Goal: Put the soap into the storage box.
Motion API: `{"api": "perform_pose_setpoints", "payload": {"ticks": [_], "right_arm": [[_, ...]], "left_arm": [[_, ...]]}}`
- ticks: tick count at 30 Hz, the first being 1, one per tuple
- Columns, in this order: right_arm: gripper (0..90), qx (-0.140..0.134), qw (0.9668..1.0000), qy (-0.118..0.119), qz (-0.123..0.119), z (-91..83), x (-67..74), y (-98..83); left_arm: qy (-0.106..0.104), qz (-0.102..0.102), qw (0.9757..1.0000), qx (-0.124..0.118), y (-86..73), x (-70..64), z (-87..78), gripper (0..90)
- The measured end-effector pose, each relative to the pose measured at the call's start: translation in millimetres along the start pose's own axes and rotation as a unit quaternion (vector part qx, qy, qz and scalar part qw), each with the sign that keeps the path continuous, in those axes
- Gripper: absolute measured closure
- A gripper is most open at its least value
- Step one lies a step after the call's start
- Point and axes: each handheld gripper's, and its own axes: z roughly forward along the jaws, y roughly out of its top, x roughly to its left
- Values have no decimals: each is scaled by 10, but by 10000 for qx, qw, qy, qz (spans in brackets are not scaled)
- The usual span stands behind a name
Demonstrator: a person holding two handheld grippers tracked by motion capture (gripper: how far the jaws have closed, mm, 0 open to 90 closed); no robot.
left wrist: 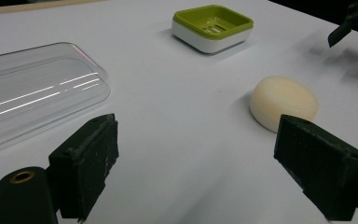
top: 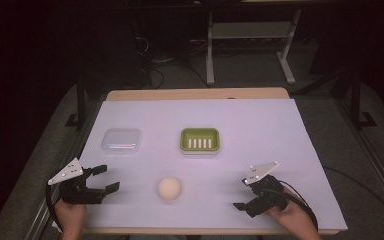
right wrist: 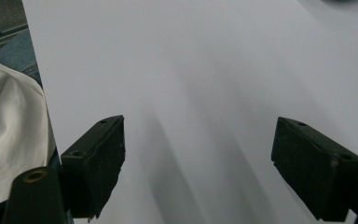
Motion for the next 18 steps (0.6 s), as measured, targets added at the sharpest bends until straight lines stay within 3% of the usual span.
{"api": "perform_pose_setpoints", "payload": {"ticks": [18], "right_arm": [[159, 214, 9984, 147, -503, 178, 71, 406]], "left_arm": [[33, -43, 10000, -41, -9, 25, -17, 131]]}}
